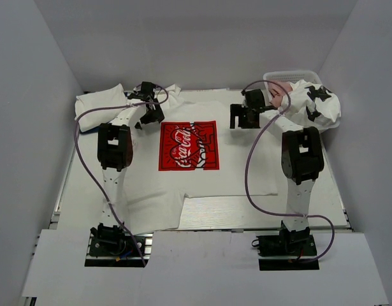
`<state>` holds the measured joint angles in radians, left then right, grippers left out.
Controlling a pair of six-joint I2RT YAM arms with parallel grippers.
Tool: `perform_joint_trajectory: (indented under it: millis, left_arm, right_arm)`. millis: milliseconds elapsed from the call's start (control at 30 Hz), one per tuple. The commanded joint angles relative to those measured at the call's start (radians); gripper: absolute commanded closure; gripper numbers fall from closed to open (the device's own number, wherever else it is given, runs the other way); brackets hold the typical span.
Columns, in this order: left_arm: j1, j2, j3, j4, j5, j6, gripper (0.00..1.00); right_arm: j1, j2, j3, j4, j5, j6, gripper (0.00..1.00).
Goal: Fold and stack the t-shirts
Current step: Flatten out the tshirt
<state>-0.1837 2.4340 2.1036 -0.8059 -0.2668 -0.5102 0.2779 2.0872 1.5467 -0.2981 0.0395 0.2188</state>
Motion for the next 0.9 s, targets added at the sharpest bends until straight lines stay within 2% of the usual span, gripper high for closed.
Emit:
perform_joint_trajectory:
  millis: [0,100,267,400,533,667,767,800,867]
  left_arm:
    - [-0.005,-0.12,-0.056,0.042,0.086,0.085,0.0]
    - [-0.014,-0.193,-0.14,0.109,0.228,0.127,0.0]
    - [-0.014,-0.353,-0.257,0.162,0.228,0.127,0.0]
    - [-0.014,-0.492,-0.378,0.162,0.201,0.099,0.0]
    - [-0.014,-0.682,-0.644,0.237,0.219,0.076,0.0]
    - [-0.014,-0.878,-0.841,0.301,0.228,0.024,0.0]
    - [-0.014,-0.99,-0.936,0.31,0.192,0.013,0.0]
    - [-0.014,-1.012,-0.962,0.297,0.169,0.0,0.0]
    - [-0.014,-1.047,-0.972,0.272,0.146,-0.01,0.0]
  right_arm:
    - [-0.006,-0.069,0.065,0.038,-0.012,-0.208,0.1]
    - [-0.014,-0.004,0.144,0.024,-0.029,-0.333,0.1]
    - [-0.043,0.179,0.378,-0.098,-0.148,-0.427,0.1]
    - [-0.055,0.269,0.466,-0.182,-0.171,-0.457,0.1]
    - [-0.06,0.309,0.509,-0.206,-0.141,-0.426,0.1]
    - [-0.071,0.33,0.543,-0.248,-0.132,-0.42,0.1]
    - [-0.071,0.329,0.536,-0.275,-0.135,-0.409,0.37]
    - [-0.072,0.327,0.538,-0.28,-0.144,-0.403,0.54]
    - [-0.071,0.317,0.535,-0.291,-0.15,-0.394,0.61]
